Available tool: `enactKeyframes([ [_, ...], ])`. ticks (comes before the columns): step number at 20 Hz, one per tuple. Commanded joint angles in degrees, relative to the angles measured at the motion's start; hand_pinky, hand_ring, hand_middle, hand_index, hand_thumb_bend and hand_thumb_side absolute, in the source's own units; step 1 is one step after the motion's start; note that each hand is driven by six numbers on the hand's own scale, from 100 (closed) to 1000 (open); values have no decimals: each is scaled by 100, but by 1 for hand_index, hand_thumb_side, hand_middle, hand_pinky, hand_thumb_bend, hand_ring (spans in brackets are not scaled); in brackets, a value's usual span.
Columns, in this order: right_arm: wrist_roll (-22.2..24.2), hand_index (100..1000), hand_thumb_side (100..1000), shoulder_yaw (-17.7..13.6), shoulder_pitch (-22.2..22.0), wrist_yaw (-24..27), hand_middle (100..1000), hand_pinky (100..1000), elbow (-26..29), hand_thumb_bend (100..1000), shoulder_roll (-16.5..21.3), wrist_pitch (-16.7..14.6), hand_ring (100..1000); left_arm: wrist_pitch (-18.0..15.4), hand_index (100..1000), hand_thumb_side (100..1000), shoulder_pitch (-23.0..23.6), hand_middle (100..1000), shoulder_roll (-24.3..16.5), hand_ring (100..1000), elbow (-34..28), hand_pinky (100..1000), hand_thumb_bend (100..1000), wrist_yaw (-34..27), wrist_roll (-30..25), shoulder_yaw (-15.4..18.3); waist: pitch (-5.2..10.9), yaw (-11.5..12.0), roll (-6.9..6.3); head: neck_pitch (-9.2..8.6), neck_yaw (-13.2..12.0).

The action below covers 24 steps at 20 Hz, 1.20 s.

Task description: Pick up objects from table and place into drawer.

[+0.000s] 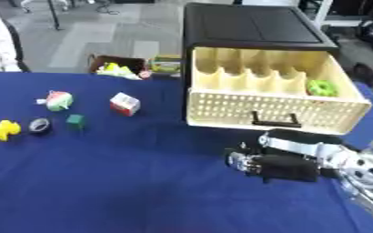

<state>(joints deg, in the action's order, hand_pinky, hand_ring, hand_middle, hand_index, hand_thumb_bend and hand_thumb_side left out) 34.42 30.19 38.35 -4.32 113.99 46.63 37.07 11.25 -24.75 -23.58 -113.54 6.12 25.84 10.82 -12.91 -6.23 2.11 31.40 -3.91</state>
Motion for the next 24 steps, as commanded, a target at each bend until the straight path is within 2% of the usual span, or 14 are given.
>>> enactKeyframes([
  [1,1268,807,1000,-65,113,-231,729,604,60,100,222,1363,731,11,760,763,-42,564,-70,562,-105,418,100,11,-14,72,79,18,-16,-80,31],
  [9,1338,815,1000,-252,274,-905,735,605,60,100,274,1489,734,14,761,772,-17,564,-21,561,-105,418,100,10,-23,88,59,88,-43,-75,107],
  [18,1741,819,1000,-300,415,-1588,744,611,41,100,257,1490,742,-1,761,776,-5,564,34,561,-105,418,100,9,-31,115,-9,253,-58,-128,297],
  [24,1755,821,1000,-251,583,-1839,748,616,-463,100,82,1490,746,8,762,778,18,563,79,560,-105,418,100,24,-37,133,-41,385,-61,-160,396],
])
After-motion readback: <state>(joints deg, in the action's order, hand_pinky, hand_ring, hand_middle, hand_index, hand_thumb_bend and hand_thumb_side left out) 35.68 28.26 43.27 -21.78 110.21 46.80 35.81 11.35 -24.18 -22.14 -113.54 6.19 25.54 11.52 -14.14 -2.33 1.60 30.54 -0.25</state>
